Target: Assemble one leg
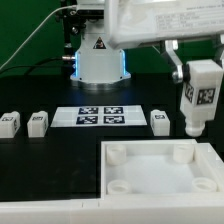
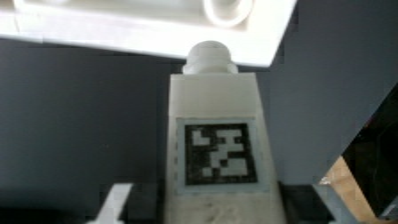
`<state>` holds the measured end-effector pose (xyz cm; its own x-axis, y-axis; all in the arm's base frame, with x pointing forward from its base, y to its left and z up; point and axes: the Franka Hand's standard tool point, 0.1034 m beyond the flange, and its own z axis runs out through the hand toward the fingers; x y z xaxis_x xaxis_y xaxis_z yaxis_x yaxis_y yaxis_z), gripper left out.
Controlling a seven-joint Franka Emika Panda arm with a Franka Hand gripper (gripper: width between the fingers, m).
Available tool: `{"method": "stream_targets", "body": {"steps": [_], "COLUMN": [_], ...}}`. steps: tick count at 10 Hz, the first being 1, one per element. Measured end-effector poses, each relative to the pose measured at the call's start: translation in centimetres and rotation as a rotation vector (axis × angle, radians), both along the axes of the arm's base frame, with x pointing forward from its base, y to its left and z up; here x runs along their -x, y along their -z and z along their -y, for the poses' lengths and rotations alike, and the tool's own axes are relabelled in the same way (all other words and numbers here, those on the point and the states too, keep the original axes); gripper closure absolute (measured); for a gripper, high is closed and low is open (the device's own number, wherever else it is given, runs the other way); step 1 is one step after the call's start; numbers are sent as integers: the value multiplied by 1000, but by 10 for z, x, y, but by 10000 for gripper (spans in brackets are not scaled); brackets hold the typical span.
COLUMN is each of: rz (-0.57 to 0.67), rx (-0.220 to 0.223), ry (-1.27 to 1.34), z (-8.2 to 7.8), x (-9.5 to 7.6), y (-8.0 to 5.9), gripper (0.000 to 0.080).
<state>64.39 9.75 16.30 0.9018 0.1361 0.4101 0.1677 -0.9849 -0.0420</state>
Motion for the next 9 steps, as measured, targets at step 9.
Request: {"method": "stream_targets", "body": {"steps": [9], "rz": [-12], "rx": [-4], "ry": [-21], "z": [-13], "x": [20], "y": [54], "gripper": [506]}}
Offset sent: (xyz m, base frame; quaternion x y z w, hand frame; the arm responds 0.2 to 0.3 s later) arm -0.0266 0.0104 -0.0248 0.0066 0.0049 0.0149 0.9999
